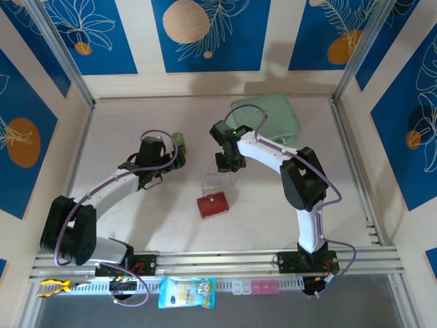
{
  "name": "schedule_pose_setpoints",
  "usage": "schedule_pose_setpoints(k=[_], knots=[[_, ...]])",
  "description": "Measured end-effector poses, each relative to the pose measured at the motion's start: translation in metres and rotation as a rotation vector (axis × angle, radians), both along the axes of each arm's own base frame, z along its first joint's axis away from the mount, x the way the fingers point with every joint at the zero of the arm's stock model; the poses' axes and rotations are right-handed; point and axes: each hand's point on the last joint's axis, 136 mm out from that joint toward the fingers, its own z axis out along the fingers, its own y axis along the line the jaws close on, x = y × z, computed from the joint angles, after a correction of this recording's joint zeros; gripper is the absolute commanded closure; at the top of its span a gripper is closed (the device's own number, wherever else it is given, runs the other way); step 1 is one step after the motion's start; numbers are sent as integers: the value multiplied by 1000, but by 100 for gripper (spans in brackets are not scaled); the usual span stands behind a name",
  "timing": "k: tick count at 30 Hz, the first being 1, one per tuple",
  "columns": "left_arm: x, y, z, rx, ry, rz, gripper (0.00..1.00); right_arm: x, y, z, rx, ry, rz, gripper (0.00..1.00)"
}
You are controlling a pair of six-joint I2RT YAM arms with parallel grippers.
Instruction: Take the credit cards out of the card holder
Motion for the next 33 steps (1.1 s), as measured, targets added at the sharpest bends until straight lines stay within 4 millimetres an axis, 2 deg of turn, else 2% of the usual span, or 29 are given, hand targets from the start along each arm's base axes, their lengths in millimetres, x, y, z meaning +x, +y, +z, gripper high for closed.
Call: schedule_pose_setpoints(k=[2,5,11,13,16,19,27,33], knots=[[1,-1,0,0,5,-2,8,-2,-3,0,-8,11,-8,91],[2,-2,-1,0,7,-2,8,4,-12,1,-12,17,-38,91],[1,-1,-2,4,17,-3,8,46,-20,15,12,-31,-101,92],[0,-1,-3,8,20,-5,8,59,-21,15,13,-47,-111,91],[0,0,-4,11,21,-8,8,69,-21,9,0,-45,-115,91],[-1,0,-4,12,23,-8,8,71,-23,1,-15,-28,-118,91],[-1,-1,-4,11,26,-10,8,66,-21,3,-22,-16,-114,81],[-2,-2,-4,4,29,-17,8,60,-17,2,-30,-3,-113,77]])
